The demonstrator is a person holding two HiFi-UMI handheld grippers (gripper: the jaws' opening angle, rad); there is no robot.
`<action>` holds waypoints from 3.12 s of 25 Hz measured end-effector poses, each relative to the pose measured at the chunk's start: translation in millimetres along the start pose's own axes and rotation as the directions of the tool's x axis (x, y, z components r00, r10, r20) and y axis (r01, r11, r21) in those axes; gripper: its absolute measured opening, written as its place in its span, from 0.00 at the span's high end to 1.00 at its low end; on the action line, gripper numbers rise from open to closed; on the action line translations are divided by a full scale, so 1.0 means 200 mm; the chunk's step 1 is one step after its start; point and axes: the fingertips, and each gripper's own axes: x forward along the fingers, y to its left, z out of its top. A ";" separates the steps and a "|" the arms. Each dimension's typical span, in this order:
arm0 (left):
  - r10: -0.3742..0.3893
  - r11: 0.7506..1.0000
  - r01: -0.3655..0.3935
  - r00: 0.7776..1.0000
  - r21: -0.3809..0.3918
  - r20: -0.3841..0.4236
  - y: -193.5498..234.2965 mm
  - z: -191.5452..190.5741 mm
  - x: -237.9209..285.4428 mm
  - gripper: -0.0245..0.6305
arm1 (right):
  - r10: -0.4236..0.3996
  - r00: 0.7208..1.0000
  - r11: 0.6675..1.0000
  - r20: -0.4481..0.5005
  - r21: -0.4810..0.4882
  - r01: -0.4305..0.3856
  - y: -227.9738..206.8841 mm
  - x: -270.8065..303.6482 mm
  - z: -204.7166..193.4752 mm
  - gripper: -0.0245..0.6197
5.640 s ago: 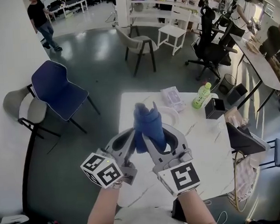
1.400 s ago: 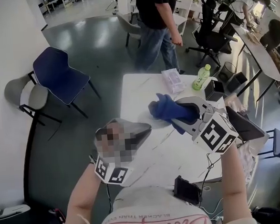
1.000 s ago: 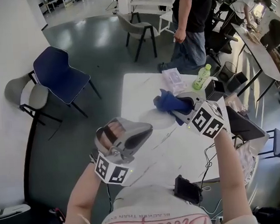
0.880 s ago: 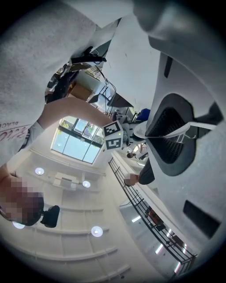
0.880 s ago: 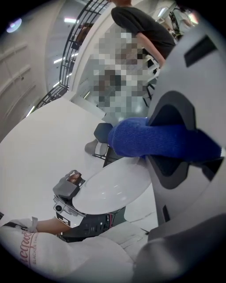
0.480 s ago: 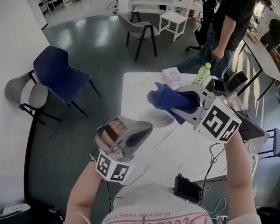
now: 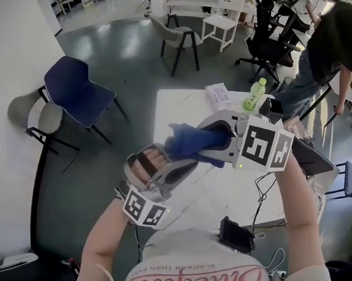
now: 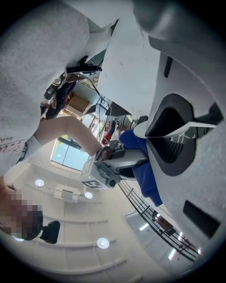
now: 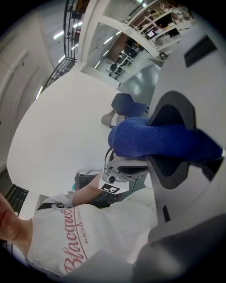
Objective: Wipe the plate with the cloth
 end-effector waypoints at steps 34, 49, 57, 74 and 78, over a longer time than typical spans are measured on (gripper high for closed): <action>0.093 0.955 -0.093 0.996 -0.281 -0.013 0.09 -0.09 -0.06 0.95 | -0.328 0.927 0.861 -0.181 0.347 0.372 -0.23 0.12 -0.88 0.77; 0.227 0.614 -0.228 0.968 -0.756 -0.108 0.10 -0.30 -0.08 0.95 | -0.650 0.754 0.635 -0.094 0.479 0.606 -0.15 -0.18 -0.68 0.77; 0.295 0.374 -0.308 0.934 -0.875 -0.203 0.10 -0.41 -0.11 0.95 | -0.746 0.665 0.497 -0.040 0.631 0.595 -0.07 -0.24 -0.59 0.77; 0.363 0.080 -0.404 0.863 -0.911 -0.351 0.10 -0.50 -0.20 0.95 | -0.782 0.618 0.378 -0.085 0.724 0.577 0.08 -0.15 -0.62 0.77; 0.376 0.072 -0.404 0.858 -0.912 -0.351 0.12 -0.50 -0.21 0.95 | -0.781 0.622 0.387 -0.055 0.739 0.551 0.09 -0.15 -0.59 0.77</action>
